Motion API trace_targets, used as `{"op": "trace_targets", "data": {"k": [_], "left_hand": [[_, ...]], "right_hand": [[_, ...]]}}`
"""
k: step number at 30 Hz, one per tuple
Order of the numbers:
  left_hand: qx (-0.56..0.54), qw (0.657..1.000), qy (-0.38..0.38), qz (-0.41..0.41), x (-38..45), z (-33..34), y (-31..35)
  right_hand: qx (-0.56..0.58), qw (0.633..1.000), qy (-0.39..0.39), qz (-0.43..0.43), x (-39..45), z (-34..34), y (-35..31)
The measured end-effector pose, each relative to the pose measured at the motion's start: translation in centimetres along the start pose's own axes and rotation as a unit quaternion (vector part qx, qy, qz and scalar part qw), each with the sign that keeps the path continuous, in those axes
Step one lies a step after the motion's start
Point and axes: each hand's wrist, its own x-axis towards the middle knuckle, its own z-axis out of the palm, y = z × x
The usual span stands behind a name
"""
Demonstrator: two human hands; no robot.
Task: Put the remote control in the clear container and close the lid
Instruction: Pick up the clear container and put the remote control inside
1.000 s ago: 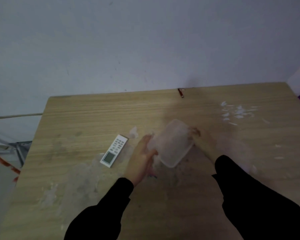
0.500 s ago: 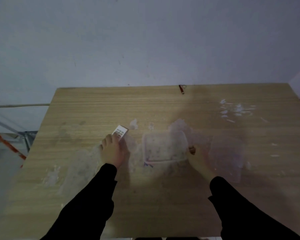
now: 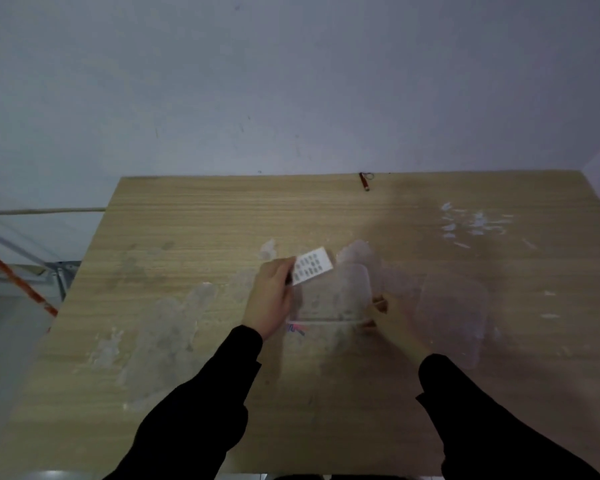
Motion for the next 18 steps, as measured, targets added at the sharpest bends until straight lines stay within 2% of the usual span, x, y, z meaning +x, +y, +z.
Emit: {"op": "trace_targets", "data": {"k": [3,6,9,12,15,18], "left_hand": [[0.032,0.992,-0.104,0.061,1.0,1.5,1.2],[0.116,0.979,-0.145,0.083,1.6,2.8,1.4],[0.158,0.976,-0.135,0.067,1.6,3.3,0.5],[0.180,0.976,-0.100,0.074,1.4,3.4,-0.5],[0.190,0.978,-0.064,0.059,1.5,3.5,-1.4],[0.153,0.986,-0.057,0.027,1.7,3.5,-2.4]], "right_hand": [[0.008,1.000,0.001,-0.002,-0.1,0.1,-0.3],[-0.004,1.000,-0.005,0.002,-0.3,-0.2,-0.5],[-0.001,1.000,-0.022,0.011,-0.4,-0.5,-0.6],[-0.046,0.998,-0.027,0.011,-0.1,-1.2,-1.3],[-0.083,0.996,0.021,-0.011,1.7,-2.1,-3.0],[-0.140,0.984,0.075,-0.087,5.4,-3.1,-6.3]]}}
